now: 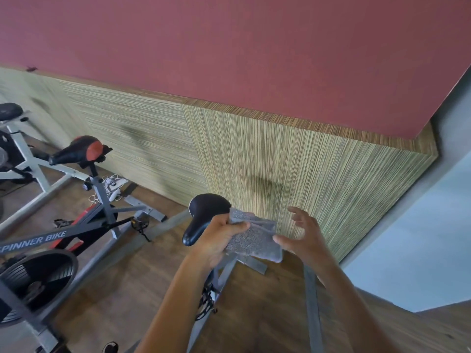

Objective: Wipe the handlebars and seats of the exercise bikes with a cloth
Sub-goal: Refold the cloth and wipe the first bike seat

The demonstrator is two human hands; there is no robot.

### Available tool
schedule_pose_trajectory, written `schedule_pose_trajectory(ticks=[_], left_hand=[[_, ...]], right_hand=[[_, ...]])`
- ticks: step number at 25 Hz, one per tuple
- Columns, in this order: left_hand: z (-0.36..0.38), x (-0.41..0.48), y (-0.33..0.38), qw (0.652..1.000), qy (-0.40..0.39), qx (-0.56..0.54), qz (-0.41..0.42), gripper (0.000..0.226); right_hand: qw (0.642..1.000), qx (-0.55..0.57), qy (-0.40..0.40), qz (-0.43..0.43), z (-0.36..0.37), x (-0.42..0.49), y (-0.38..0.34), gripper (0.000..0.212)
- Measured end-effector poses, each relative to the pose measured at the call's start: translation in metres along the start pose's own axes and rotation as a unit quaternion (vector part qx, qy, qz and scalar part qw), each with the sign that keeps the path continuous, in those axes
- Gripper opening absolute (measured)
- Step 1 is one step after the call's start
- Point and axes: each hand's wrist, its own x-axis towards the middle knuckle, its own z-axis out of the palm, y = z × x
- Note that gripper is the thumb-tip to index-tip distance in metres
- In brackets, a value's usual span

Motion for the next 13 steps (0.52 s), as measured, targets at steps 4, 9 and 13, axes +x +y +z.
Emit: schedule_pose_trajectory(ticks=[4, 9, 13], left_hand=[[0.001, 0.009, 0.028, 0.993, 0.000, 0.115, -0.018, 0.024], [0.002, 0.016, 0.034, 0.996, 0.013, -0.020, -0.091, 0.046], [0.004, 0.014, 0.040, 0.992, -0.003, -0.065, -0.109, 0.028]], right_hand=[[0.988, -0.046, -0.039, -0.143, 0.016, 0.000, -0.020, 0.040], [0.978, -0.084, 0.002, -0.188, 0.038, 0.008, -0.034, 0.037], [0.977, -0.080, -0.002, -0.198, 0.045, 0.011, -0.043, 0.040]])
